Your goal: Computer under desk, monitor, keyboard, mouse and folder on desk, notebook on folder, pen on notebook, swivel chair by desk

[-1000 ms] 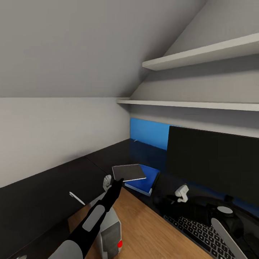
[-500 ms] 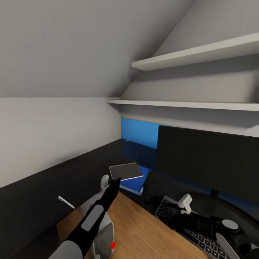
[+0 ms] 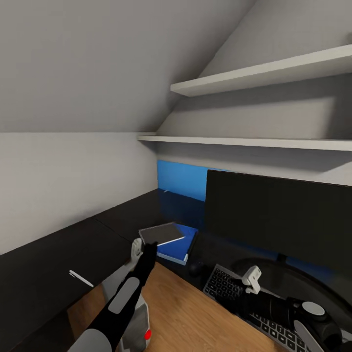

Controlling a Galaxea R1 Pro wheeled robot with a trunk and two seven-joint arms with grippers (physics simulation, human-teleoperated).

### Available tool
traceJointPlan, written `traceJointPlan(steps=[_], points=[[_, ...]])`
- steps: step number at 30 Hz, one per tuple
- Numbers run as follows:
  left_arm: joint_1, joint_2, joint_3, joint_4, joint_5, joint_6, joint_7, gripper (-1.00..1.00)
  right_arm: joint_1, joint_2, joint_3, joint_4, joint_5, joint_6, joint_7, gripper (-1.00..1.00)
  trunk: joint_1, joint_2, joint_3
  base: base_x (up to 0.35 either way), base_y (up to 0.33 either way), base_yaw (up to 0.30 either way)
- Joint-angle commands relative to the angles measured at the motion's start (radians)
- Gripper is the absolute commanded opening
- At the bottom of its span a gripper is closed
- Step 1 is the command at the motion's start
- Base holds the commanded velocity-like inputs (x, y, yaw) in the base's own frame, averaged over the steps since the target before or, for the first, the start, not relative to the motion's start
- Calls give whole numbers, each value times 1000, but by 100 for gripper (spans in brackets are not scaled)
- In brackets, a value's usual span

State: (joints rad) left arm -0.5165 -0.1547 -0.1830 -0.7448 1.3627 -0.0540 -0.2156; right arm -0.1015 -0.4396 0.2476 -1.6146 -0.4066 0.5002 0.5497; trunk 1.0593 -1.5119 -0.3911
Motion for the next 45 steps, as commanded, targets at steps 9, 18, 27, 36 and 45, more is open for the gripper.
traceJointPlan(steps=[9, 18, 27, 36, 45], points=[[-1, -3, -12, -40, -13, -39, 83, -100, 6, -1, 0, -1, -9, 5, -1, 100, 0, -1, -1, 0, 0, -2], [-2, -2, -13, -42, -26, -39, 89, -100, 6, -1, 0, -1, -9, 6, -1, 100, 0, -1, -1, 0, 0, 0], [-2, 3, -12, -42, -24, -28, 80, -100, 8, -1, 1, -1, -9, 6, -1, 100, 0, -1, -1, 14, -6, 0], [-2, 5, -10, -30, -25, -28, 80, -100, 11, -1, 1, -1, -9, 6, -1, 100, 0, -1, -1, 178, -128, 0], [-2, 3, -11, -26, -20, -26, 84, -100, 12, -1, 2, -1, -9, 6, -1, 100, 0, -1, -1, 50, -21, 0]])
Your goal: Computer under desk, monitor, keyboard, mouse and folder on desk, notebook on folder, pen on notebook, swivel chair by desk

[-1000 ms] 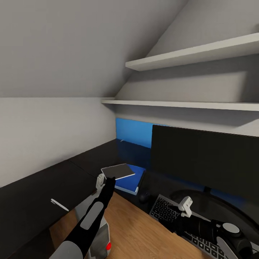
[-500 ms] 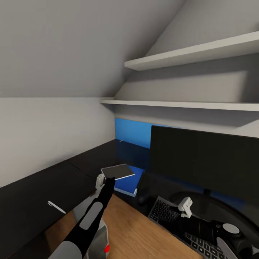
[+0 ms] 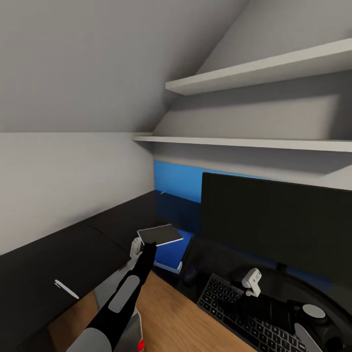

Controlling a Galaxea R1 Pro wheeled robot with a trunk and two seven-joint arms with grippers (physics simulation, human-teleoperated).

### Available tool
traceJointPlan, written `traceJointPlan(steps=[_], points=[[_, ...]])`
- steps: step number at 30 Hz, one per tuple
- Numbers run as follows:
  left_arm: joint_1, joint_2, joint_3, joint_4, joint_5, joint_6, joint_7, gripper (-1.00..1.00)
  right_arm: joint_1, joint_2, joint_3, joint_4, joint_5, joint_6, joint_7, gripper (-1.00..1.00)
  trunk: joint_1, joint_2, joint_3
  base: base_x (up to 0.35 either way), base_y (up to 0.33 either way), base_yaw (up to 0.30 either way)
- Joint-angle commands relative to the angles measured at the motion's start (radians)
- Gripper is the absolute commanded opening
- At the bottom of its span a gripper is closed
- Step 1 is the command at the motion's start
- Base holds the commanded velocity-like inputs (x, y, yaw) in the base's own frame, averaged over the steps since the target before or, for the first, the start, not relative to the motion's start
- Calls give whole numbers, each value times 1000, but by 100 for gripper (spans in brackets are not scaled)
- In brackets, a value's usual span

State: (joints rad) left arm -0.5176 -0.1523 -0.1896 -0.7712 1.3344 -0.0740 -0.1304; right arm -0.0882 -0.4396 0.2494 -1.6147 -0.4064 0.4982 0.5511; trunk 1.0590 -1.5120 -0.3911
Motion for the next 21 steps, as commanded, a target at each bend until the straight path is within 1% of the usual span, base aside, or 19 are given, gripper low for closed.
traceJointPlan(steps=[1, 4, 7, 16, 21], points=[[-1, 1, -4, 1, 8, -6, -1, -100, -1, -1, 1, -1, -9, 8, -2, 100, 0, -1, -1, 187, -39, 0], [-1, 0, -4, 1, 8, -8, 0, -100, -1, -1, 1, -1, -9, 8, -2, 100, 0, -1, -1, 206, -39, 0], [-1, 0, -4, 1, 10, -7, 0, -100, -1, -1, 1, -1, -9, 7, -2, 100, 0, -1, -1, 108, -18, 0], [-4, 0, 2, 55, 18, -7, 3, -100, 2, -1, 1, -1, -9, 7, -2, 100, 0, -1, -1, 21, -3, 0], [-9, 0, 5, 74, 17, -6, 20, -100, 7, -1, 1, -1, -9, 7, -2, 100, 0, -1, -1, 1, 0, 0]])
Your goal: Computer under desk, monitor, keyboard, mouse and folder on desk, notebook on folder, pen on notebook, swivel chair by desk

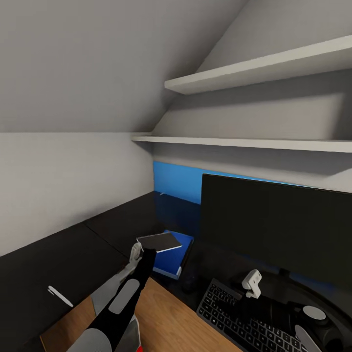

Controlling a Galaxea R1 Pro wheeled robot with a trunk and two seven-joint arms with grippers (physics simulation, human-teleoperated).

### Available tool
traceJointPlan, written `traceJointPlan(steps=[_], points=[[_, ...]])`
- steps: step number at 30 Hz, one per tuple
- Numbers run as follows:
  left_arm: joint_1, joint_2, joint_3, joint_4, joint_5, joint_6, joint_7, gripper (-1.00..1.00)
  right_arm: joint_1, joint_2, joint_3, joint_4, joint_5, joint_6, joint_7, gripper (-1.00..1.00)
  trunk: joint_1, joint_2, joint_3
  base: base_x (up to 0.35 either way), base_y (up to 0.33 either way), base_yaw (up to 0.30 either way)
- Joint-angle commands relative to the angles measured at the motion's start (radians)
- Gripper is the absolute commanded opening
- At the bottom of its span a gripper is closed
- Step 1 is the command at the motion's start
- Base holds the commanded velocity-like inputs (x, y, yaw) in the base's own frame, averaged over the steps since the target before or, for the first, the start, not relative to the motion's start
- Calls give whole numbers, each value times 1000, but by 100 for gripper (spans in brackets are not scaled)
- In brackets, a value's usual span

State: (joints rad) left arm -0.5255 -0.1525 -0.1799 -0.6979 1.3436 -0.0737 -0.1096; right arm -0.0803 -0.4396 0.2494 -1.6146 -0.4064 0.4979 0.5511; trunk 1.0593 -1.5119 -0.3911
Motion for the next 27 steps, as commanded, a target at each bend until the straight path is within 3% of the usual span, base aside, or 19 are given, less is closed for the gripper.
traceJointPlan(steps=[1, 27], points=[[-2, 1, -5, 3, 8, -6, 1, -100, -1, -1, 1, -1, -9, 8, -2, 100, 0, -1, -1, 0, 0, 0], [-14, -1, -7, 38, 7, -6, 8, -100, 7, -1, 4, -1, -9, 8, -2, 100, 0, -1, -1, 53, -1, 0]])
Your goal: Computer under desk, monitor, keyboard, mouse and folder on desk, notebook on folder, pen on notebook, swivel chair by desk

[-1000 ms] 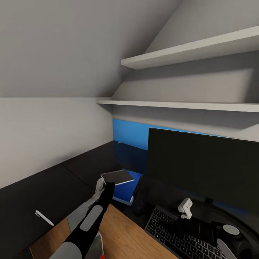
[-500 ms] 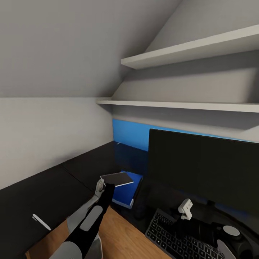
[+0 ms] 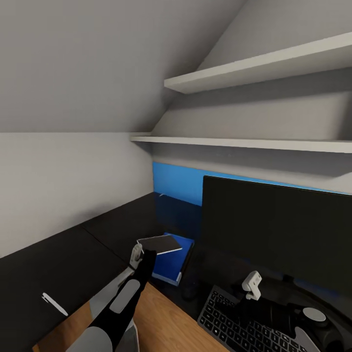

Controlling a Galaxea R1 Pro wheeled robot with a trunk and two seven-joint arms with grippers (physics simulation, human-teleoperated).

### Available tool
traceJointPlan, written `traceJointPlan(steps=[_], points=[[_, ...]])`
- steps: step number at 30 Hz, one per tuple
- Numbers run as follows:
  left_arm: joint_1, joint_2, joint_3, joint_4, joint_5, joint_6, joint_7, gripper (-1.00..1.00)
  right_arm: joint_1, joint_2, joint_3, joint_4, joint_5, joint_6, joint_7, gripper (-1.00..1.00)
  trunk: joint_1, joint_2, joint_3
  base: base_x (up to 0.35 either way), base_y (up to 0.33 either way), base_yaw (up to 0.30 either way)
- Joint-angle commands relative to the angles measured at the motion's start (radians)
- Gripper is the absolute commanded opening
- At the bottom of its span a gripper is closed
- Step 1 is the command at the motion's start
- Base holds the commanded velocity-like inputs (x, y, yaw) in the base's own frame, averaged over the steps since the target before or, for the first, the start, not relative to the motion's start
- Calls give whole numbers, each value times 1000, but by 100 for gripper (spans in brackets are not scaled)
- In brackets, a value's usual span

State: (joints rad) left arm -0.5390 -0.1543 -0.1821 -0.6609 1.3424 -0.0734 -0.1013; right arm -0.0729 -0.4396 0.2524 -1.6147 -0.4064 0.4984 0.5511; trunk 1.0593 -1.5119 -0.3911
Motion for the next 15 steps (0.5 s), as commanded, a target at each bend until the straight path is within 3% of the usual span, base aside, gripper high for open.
traceJointPlan(steps=[1, 7, 15], points=[[-1, 1, -5, 1, 9, -6, -1, -100, -1, -1, 1, -1, -9, 8, -2, 100, 0, -1, -1, 41, -43, 0], [-2, 0, -6, 3, 7, -10, -2, -100, -1, -1, 0, -1, -9, 8, -2, 100, 0, -1, -1, 115, -121, 0], [-4, 0, -9, 5, -6, -14, 1, -100, 0, -1, 1, -1, -9, 7, -2, 100, 0, -1, -1, 24, -25, 0]])
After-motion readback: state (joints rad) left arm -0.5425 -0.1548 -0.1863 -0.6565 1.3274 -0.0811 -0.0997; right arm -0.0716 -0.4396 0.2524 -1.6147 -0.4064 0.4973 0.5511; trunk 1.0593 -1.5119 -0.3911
